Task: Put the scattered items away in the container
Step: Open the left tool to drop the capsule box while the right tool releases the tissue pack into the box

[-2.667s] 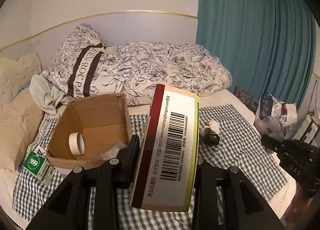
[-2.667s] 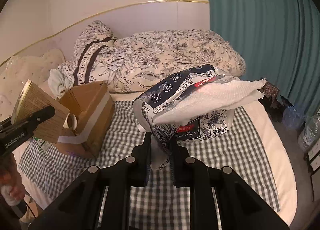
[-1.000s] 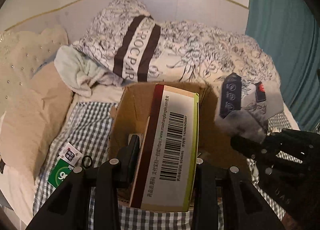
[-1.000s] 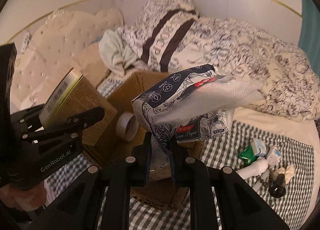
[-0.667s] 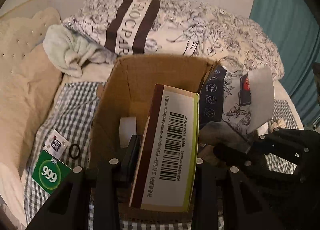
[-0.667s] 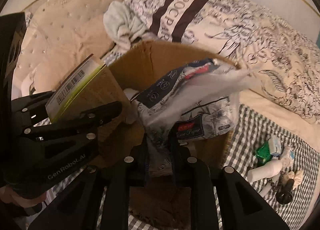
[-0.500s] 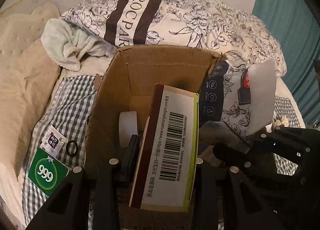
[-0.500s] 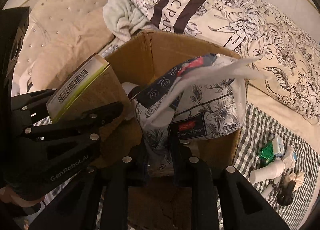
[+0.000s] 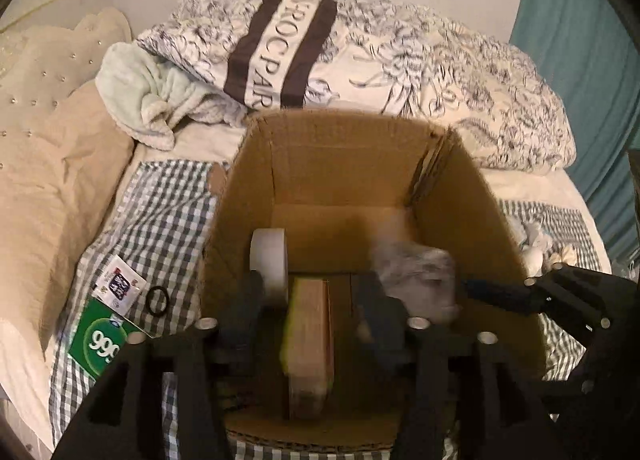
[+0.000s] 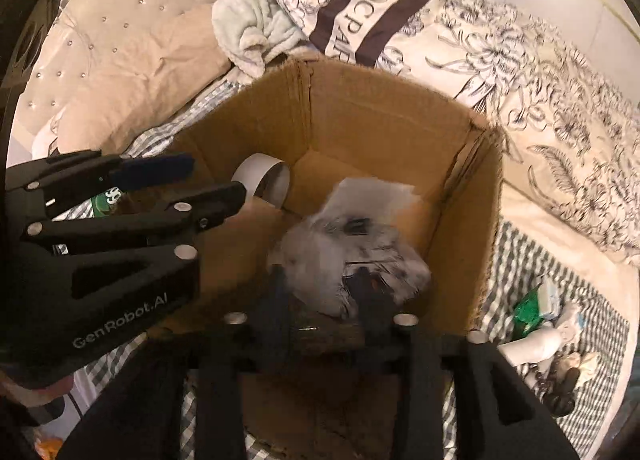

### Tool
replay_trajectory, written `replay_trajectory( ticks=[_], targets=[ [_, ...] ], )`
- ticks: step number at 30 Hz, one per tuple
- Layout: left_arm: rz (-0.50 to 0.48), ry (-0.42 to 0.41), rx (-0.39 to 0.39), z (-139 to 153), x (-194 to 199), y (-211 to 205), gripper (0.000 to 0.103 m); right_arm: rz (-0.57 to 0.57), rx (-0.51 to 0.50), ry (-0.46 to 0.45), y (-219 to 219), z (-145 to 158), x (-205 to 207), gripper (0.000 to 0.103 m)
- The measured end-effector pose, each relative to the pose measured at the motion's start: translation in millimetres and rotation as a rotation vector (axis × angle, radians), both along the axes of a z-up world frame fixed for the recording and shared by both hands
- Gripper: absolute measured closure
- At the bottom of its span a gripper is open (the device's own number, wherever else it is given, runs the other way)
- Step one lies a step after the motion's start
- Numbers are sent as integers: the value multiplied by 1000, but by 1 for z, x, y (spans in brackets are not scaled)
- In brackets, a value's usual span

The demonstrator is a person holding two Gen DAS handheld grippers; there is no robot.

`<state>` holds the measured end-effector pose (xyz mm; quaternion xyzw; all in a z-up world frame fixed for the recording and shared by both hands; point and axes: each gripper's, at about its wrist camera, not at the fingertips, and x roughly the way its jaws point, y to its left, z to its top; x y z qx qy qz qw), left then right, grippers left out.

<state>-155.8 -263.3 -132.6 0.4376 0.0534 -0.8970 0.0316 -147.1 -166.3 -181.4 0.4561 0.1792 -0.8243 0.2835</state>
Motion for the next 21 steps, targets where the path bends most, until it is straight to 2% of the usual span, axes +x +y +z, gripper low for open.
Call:
replay_trajectory(
  ticks=[1,2,6,16,21],
  targets=[
    [4,11,-2,4,2,0,41,1,-2,18,1,5,3,42],
    [7,18,-3,8,3,0,40,-1,-4,43,2,10,6,36],
    [31,57,3,25,12,-1,30,-22,-33,96,13,28,17,35],
    [65,153,30,65,45,8,17,-76,-124,149,49,68,42,35],
    [69,210,23,87,67,20,15,-116,-194,191,74,92,62,33]
  ],
)
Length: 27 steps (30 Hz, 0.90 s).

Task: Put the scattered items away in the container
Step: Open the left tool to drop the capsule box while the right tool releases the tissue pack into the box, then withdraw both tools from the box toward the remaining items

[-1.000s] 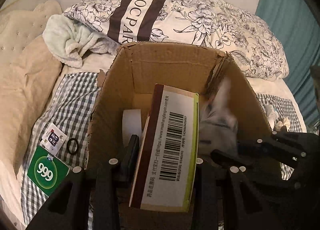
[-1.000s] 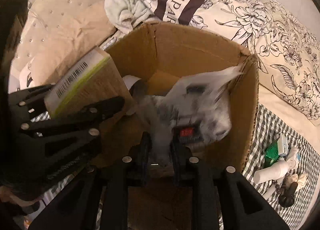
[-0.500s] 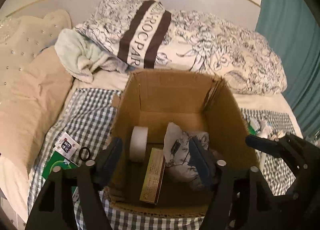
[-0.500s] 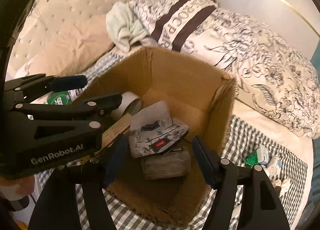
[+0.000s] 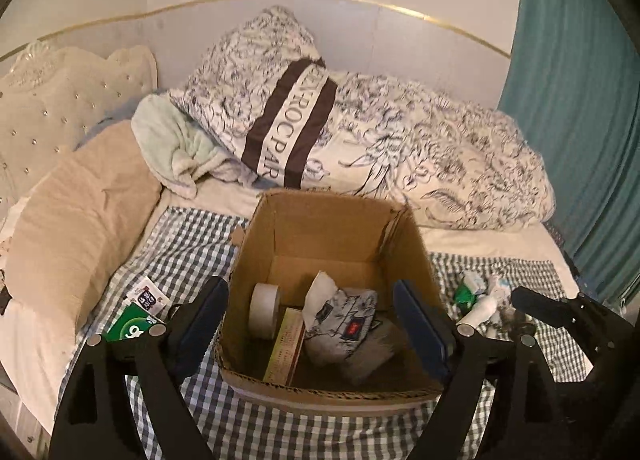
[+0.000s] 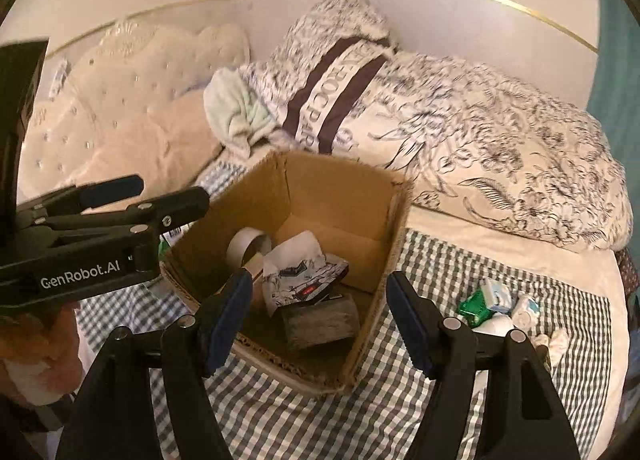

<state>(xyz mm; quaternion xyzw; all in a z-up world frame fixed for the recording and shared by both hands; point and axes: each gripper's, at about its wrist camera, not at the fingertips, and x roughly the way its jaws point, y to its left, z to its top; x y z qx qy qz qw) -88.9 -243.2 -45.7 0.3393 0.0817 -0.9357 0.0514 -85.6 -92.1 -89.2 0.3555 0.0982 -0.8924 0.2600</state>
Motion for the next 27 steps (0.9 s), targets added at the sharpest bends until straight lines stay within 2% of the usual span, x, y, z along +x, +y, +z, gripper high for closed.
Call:
replay_trajectory(
  ticks=[4,12,14,18,20,25,27],
  targets=[
    [1,38,-5,14,18,11,4,-30,-50,29,23,19,16,27],
    [-8,116,9,38,55,38,0,-73,-98,85,65,49,52,27],
    [-13,139,7,45,63,49,0,-89,-117,108,78,58,64,19],
    [-30,178,-9,57,80,72,0,-131,-149,156,108,76,87,15],
    [-43,193,-9,61,89,83,0,-157,-169,169,126,84,98,7],
    [-61,226,2,66,114,109,0,-218,-186,207,167,99,127,0],
    [-69,234,3,69,121,120,0,-236,-195,212,180,102,137,0]
  ],
)
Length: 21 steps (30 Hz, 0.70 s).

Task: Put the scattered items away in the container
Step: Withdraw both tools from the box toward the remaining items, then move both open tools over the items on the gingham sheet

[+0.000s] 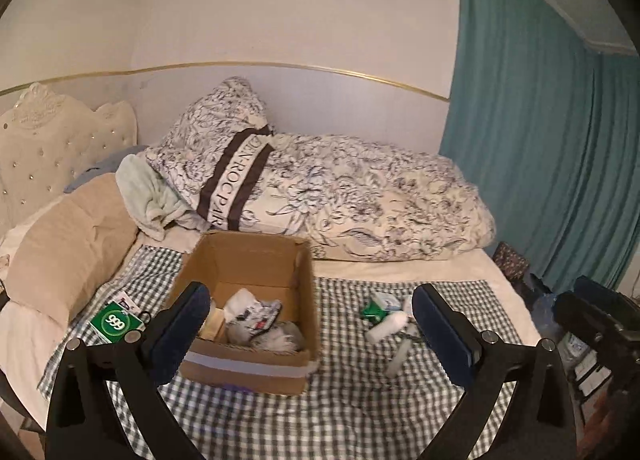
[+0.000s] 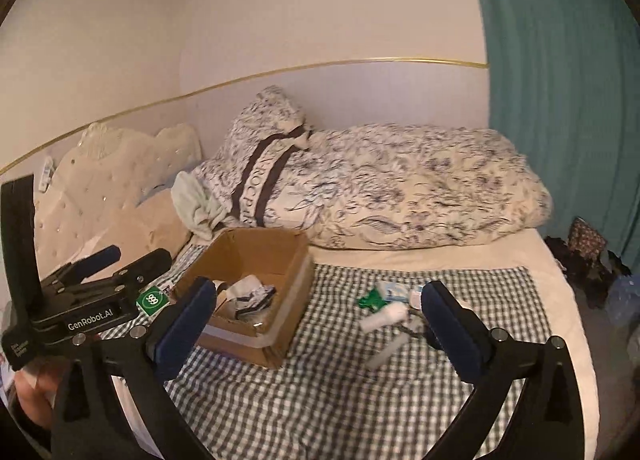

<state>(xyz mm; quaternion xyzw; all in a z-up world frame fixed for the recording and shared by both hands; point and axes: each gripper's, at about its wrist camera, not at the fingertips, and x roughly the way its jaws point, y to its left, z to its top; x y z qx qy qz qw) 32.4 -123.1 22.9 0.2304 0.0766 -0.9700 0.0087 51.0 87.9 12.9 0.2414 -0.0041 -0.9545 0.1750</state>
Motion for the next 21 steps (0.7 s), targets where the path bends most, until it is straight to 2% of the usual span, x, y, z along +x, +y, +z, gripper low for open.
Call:
replay_trajectory(
  ticks=[11,21],
  targets=[
    [-41,21,-56,10,26,62,0,-63,-53,27,79,12,39,0],
    [-101,2,-74,1,13,112,0,-116,-19,7,134,-2,29,0]
  ],
)
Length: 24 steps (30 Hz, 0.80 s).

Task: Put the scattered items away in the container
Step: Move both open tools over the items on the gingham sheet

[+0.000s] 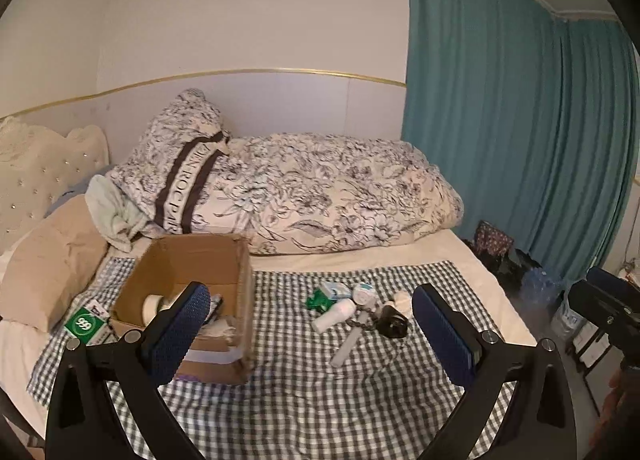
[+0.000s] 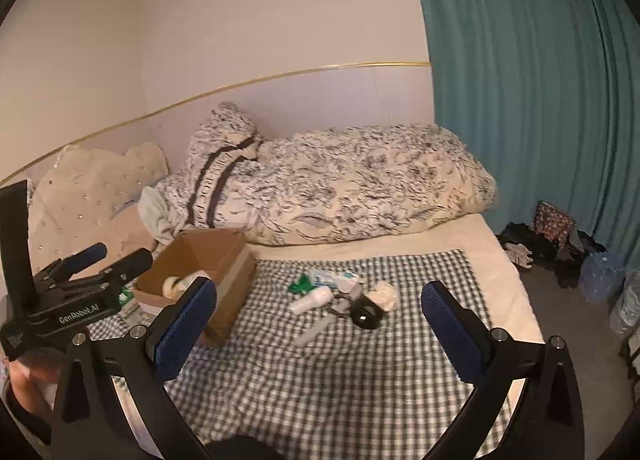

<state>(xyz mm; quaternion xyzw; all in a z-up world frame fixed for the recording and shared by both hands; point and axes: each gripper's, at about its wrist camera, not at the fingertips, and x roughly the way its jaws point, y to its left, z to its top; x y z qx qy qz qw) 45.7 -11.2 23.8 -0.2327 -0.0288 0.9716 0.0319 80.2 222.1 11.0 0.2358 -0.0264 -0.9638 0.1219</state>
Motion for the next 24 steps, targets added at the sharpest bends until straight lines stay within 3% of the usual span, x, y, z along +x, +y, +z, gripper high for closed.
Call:
replay_trajectory(
  ticks=[12,24],
  targets=[
    [-101,-40,-42,-36,-43,38,0,-99,-47,-64,59,-37,-40,0],
    [-152,-147,-62,-85,-97,52,0,-110,-4,-166,62,-82,-96,0]
  ],
)
